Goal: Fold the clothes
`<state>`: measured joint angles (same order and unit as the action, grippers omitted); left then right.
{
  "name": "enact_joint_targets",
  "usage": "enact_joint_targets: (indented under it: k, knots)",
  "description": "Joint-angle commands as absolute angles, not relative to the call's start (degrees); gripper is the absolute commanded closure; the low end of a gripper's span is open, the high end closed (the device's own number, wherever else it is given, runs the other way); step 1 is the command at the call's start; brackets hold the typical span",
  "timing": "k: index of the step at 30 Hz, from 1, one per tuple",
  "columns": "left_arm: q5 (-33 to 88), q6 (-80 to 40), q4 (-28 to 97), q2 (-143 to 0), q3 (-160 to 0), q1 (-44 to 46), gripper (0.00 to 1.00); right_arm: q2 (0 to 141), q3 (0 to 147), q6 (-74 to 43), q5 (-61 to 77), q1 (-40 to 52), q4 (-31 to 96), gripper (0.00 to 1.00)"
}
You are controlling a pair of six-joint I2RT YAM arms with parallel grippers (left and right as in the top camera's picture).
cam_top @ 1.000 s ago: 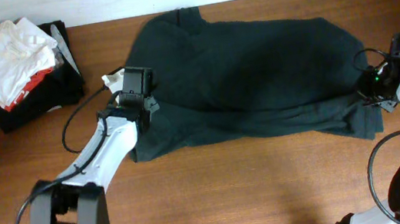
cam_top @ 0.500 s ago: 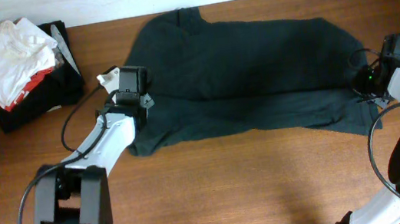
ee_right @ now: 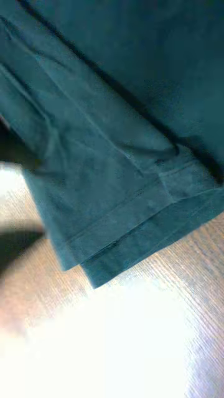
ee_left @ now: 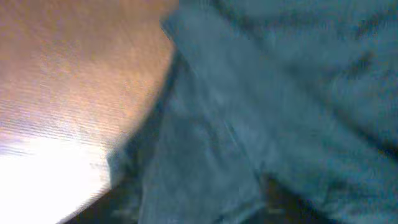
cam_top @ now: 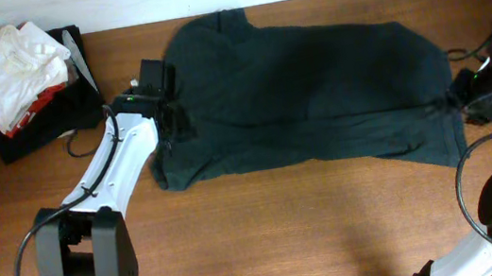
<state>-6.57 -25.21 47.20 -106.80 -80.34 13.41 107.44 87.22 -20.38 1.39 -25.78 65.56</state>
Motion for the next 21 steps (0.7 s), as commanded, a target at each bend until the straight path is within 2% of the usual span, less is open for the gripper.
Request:
enact_joint_targets:
  k: [1,2,3,8,12,13,21]
  knots:
    - [-1.19,-24.77,47.99,-106.21,-75.90,13.34,0.85,107.33,78.54,-19.53,3.64,-25.41,59.59,0.96]
    - [-1.21,-25.52,47.24,-106.54,-74.17,13.32,0.98,107.33,75.48,-19.53,5.52,-25.41,56.73,0.96]
    - [-1.19,-26.17,47.03,-107.15,-73.45,13.32,0.99,107.33,73.47,-19.53,6.90,-25.41,54.65,0.96]
    - [-1.21,-26.24,45.47,-112.99,-73.10,13.32,0.99,107.33,67.00,-20.01,7.29,-25.41,47.42,0.96]
    - [-2.02,-28.45,46.96,-117.16,-73.10,12.14,0.99,107.35,64.93,-21.50,6.52,-25.52,46.61,0.96]
    - [-3.75,-31.94,48.60,-117.21,-73.12,11.14,0.99,107.35,64.90,-21.50,6.00,-25.52,46.72,0.96]
    - [-10.17,-36.05,60.62,-110.02,-73.12,5.08,0.99,106.50,64.93,-28.23,-0.67,-25.52,49.28,0.96]
